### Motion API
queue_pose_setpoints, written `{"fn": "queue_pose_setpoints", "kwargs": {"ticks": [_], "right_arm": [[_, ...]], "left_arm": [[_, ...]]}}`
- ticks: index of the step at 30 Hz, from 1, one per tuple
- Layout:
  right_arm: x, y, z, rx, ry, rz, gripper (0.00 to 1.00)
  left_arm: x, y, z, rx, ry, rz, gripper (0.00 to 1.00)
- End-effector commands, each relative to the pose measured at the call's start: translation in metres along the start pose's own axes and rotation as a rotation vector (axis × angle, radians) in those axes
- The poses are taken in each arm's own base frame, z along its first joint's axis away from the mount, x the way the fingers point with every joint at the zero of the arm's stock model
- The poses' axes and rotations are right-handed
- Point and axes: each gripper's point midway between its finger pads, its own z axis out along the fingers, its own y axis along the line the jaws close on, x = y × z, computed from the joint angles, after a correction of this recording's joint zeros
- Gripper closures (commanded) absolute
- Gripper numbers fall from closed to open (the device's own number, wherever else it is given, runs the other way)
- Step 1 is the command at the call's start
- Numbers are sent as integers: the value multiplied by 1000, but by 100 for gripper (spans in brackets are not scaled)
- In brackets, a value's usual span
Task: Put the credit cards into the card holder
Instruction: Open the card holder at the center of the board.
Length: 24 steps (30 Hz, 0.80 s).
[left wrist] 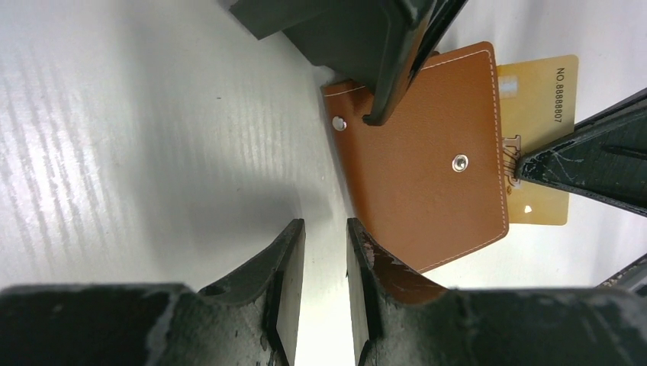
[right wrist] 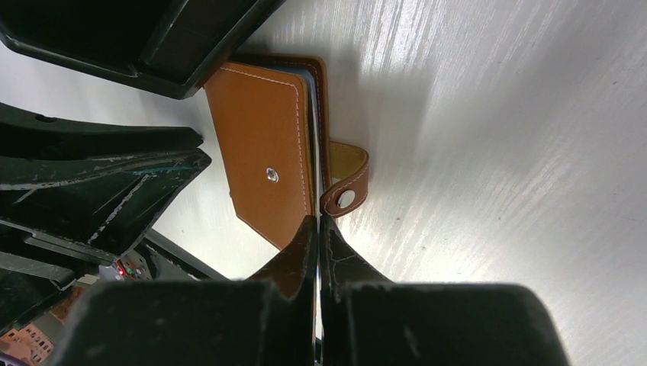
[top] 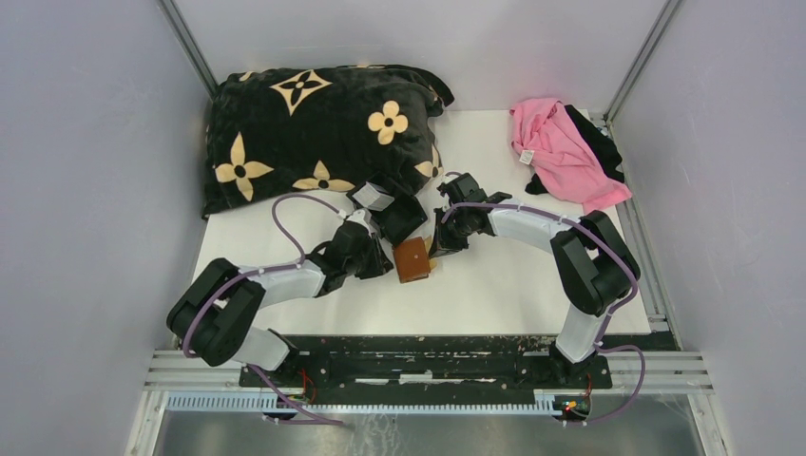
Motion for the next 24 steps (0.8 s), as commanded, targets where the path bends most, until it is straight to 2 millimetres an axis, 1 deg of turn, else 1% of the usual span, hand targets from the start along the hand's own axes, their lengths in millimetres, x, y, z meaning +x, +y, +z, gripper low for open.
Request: {"fn": "queue_pose_setpoints", "kwargs": {"ticks": [1, 10, 14, 19, 24], "right_arm": [[-3, -2, -6, -1, -14, -17, 99], [-4, -3, -5, -5, -4, -18, 99], [-3, -3, -2, -11, 9, -18, 99], [-3, 0, 0, -24, 13, -15, 99], [-8, 5, -5, -36, 3, -20, 99]], "left_arm": [[18, 10, 6, -29, 58, 14, 66], [23, 9, 10, -30, 74, 15, 66], [24, 9, 12, -28, 81, 15, 66], [26, 10, 13, -32, 86, 15, 66], [25, 12, 9, -38, 75, 11, 66]]}}
